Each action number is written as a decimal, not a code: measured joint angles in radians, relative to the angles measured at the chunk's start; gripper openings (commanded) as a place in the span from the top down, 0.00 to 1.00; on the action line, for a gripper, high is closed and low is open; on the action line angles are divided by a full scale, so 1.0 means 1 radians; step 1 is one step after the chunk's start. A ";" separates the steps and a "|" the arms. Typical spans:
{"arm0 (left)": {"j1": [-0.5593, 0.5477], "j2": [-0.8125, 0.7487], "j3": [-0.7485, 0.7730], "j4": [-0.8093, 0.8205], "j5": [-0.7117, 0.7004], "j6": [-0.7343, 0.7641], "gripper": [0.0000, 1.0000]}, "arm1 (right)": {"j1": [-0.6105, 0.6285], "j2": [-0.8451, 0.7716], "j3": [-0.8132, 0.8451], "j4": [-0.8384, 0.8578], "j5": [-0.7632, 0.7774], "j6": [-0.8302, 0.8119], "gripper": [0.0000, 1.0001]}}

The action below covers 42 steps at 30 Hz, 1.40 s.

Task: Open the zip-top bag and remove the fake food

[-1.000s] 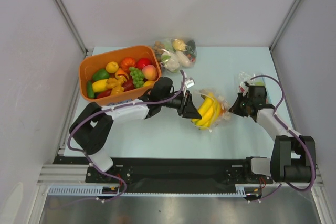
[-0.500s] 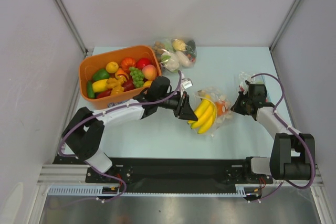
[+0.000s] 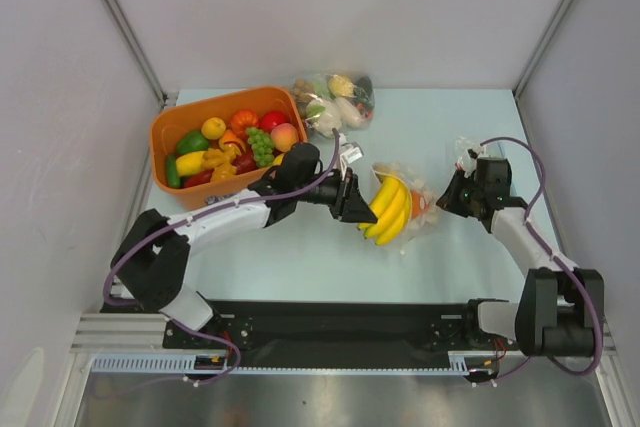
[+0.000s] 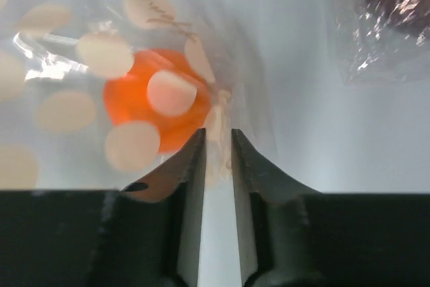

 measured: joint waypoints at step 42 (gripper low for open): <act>0.013 0.097 0.071 0.082 -0.192 -0.114 1.00 | 0.502 -0.264 -0.045 -0.150 0.232 0.149 0.52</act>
